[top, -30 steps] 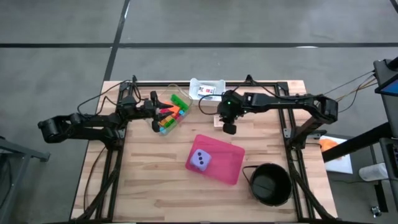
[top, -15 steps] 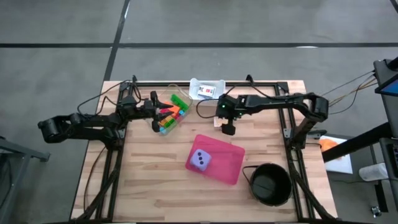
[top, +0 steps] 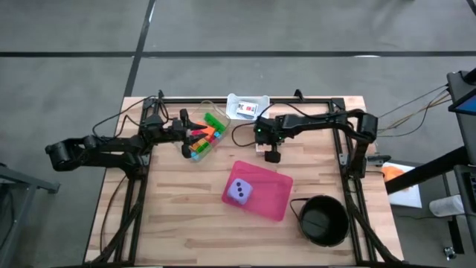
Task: Pick & Place Toys
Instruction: Put the yellow playing card into the white bin, then return to Home Position
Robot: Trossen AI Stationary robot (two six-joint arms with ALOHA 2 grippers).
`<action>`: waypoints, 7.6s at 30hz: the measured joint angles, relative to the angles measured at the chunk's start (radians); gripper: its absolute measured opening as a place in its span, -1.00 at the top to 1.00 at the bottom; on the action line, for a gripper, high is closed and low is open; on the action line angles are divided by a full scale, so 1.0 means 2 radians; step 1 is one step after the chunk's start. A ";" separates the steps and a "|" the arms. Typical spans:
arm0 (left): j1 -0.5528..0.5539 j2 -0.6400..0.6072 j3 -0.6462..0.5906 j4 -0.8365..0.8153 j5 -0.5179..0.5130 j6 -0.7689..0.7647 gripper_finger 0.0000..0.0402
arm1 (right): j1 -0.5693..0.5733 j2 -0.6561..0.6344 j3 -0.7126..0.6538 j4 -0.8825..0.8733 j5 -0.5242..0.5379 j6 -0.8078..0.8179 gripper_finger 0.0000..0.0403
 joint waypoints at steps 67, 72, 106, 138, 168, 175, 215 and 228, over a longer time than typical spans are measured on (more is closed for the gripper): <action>0.000 0.000 -0.001 -0.004 0.000 0.007 0.29 | -0.048 -0.132 -0.240 0.636 -0.096 0.030 -0.47; 0.000 0.000 -0.001 -0.004 0.000 0.008 0.29 | -0.086 -0.101 -0.175 0.563 -0.094 0.023 -0.47; 0.000 0.000 -0.001 -0.011 0.000 0.013 0.29 | -0.132 0.069 0.163 0.100 -0.024 -0.053 -0.67; -0.003 -0.272 -0.001 -0.246 0.009 -0.067 0.29 | -0.086 -0.207 -0.264 0.672 -0.174 0.028 -0.17; -0.228 -0.384 -0.075 -0.303 -0.148 -0.069 0.59 | -0.076 -0.381 -0.404 0.662 -0.147 0.058 -0.17; -0.228 -0.383 -0.075 -0.324 -0.148 -0.060 0.59 | -0.083 -0.402 -0.401 0.660 -0.068 0.046 -0.17; -0.052 -0.383 -0.087 -0.318 0.088 -0.042 0.59 | -0.093 -0.856 -0.575 0.465 -0.151 0.027 -0.17; 0.039 -0.382 -0.088 -0.324 0.166 -0.039 0.59 | -0.111 -0.819 -0.575 0.450 -0.004 0.098 -0.17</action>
